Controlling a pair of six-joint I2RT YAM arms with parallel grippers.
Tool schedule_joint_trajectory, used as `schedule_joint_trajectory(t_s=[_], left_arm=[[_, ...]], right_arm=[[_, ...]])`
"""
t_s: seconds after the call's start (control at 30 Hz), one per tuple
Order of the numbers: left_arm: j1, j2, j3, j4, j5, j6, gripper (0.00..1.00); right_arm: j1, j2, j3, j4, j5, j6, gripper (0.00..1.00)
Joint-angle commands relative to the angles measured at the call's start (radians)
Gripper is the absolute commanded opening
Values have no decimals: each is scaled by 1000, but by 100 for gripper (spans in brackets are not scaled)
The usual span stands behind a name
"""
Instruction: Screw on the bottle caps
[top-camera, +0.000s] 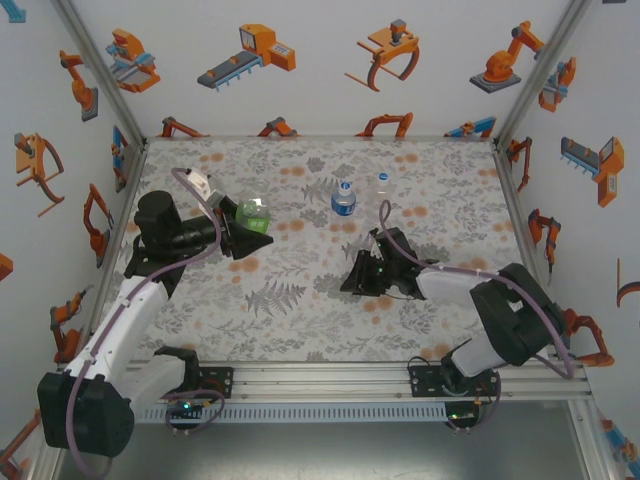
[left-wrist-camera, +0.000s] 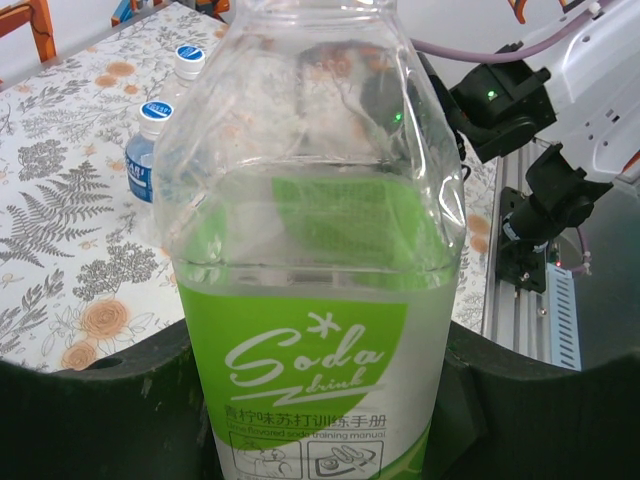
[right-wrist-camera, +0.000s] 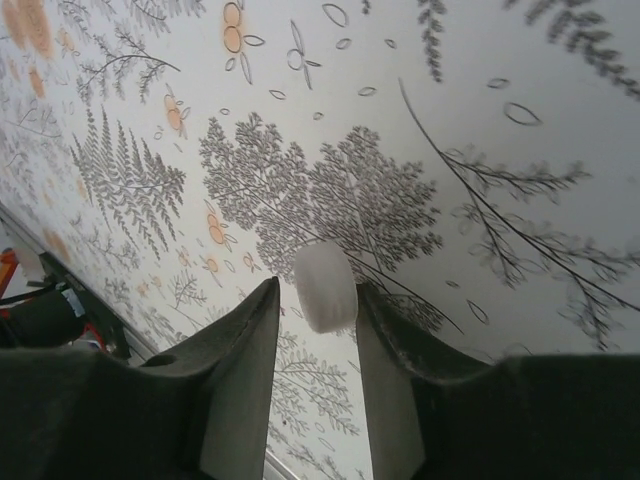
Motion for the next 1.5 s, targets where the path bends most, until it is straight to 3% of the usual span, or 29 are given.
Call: schedule_joint_trajectory(t_s=[0.0, 0.17, 0.3, 0.73, 1.07, 1.47], left_arm=[[4, 5, 38, 34, 30, -17, 0], [4, 5, 39, 35, 32, -19, 0], [4, 4, 40, 29, 30, -16, 0], [4, -4, 43, 16, 30, -9, 0], [6, -4, 42, 13, 30, -8, 0], [6, -2, 42, 11, 30, -6, 0]], right_arm=[[-6, -28, 0, -153, 95, -35, 40], [10, -38, 57, -230, 149, -58, 44], [70, -4, 176, -358, 239, -118, 53], [237, 178, 444, -611, 497, -242, 52], [273, 226, 487, -638, 507, -256, 43], [278, 246, 487, -624, 500, -258, 39]])
